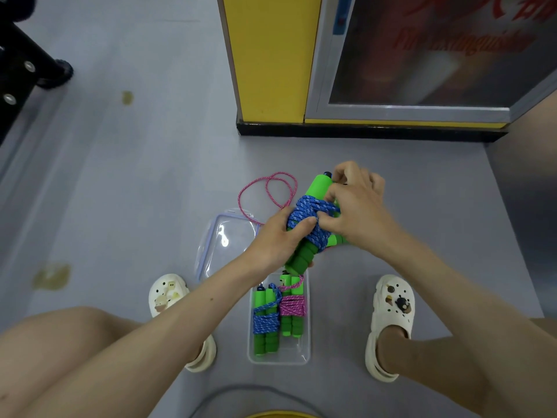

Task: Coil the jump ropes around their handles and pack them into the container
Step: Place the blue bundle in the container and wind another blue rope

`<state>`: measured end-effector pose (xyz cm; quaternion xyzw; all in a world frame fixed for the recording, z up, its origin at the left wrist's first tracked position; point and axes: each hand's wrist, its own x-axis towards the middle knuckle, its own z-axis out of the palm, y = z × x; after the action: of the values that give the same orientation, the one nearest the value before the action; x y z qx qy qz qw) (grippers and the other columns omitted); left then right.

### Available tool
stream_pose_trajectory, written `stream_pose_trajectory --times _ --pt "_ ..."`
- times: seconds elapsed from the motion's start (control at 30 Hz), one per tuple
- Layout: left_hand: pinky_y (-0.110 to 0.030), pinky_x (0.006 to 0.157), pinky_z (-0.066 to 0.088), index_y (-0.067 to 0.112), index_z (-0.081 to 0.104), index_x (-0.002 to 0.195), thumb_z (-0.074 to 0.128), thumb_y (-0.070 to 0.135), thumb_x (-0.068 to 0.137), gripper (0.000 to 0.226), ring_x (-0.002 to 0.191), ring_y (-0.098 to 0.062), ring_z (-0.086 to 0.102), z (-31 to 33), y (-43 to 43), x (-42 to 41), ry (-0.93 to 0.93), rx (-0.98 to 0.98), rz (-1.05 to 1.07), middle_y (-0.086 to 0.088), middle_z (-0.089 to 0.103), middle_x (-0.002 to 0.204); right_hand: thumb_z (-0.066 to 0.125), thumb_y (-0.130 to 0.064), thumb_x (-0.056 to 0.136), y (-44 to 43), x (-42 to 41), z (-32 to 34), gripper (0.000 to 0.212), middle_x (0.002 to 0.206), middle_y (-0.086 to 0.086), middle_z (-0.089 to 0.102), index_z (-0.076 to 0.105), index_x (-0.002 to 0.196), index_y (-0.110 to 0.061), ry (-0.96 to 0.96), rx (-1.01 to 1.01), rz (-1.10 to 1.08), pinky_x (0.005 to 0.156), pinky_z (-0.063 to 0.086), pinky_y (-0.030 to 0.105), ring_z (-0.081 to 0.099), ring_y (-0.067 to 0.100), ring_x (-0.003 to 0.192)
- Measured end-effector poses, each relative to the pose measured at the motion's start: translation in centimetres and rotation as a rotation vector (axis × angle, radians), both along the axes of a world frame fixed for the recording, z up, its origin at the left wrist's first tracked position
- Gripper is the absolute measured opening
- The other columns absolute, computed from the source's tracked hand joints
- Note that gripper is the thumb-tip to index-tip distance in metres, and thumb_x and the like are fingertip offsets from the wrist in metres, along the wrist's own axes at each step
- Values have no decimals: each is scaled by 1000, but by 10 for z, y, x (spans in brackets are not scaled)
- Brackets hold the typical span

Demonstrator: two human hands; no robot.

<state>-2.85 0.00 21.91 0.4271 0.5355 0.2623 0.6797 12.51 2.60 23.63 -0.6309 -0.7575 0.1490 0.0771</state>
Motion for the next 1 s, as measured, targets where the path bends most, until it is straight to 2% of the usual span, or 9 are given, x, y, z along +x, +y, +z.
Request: stream_pose_trajectory --times 0.13,0.23,0.33,0.47,0.6,0.7,0.8,0.87,1.0 --pt "-44 61 59 16 52 111 53 26 97 17 64 -26 68 -2 -2 0 9 -15 6 -7 69 88 66 -37 82 -4 -2 -2 24 108 -3 33 65 89 -13 -47 60 0 97 13 31 33 15 110" --pt "-45 65 60 13 52 117 53 28 97 25 72 -27 69 -4 -2 1 55 -13 -7 -8 68 93 65 -32 80 -4 -3 -6 23 108 -2 34 67 82 -9 -88 99 58 97 10 31 38 16 110" --pt "-40 69 60 16 53 111 54 28 96 19 79 -25 69 -9 -3 0 111 15 -37 -6 68 94 65 -29 79 -4 -5 -11 22 116 1 37 69 81 -7 -85 52 63 96 10 29 37 17 113" --pt "-46 81 57 26 56 92 56 30 95 4 88 -28 69 -13 1 -6 149 21 -6 -10 70 100 69 -17 78 -10 -8 -18 24 124 2 36 71 100 -10 151 -82 -15 89 11 20 34 17 122" --pt "-42 77 58 25 56 94 57 29 95 4 78 -24 69 -10 8 -11 110 0 -30 -11 70 102 61 -16 85 -4 -4 -8 18 116 -7 36 74 98 -18 346 -165 -124 99 15 26 33 11 114" --pt "-45 80 58 20 57 108 59 35 93 22 84 -27 70 -9 10 -12 141 -23 -100 -9 70 104 49 -14 95 3 7 1 27 110 -5 38 73 103 -24 199 -181 -22 90 14 25 29 10 107" --pt "-45 81 58 15 55 115 58 36 93 31 86 -27 69 -7 13 -13 190 -9 -152 -8 69 105 59 -22 92 2 12 0 21 107 -3 42 72 107 -28 111 -155 63 79 12 22 35 17 111" --pt "-47 82 57 15 56 113 58 35 93 28 87 -28 69 -6 14 -14 237 40 -204 -10 69 106 65 -24 87 -2 12 -4 19 101 -5 42 73 103 -28 99 -126 61 75 12 21 38 18 109" --pt "-50 81 55 14 57 111 58 35 93 27 88 -30 67 -8 10 -16 311 138 -252 -11 68 104 69 -20 83 -4 10 -5 16 97 -5 43 75 98 -24 73 -98 91 77 12 21 42 16 105"
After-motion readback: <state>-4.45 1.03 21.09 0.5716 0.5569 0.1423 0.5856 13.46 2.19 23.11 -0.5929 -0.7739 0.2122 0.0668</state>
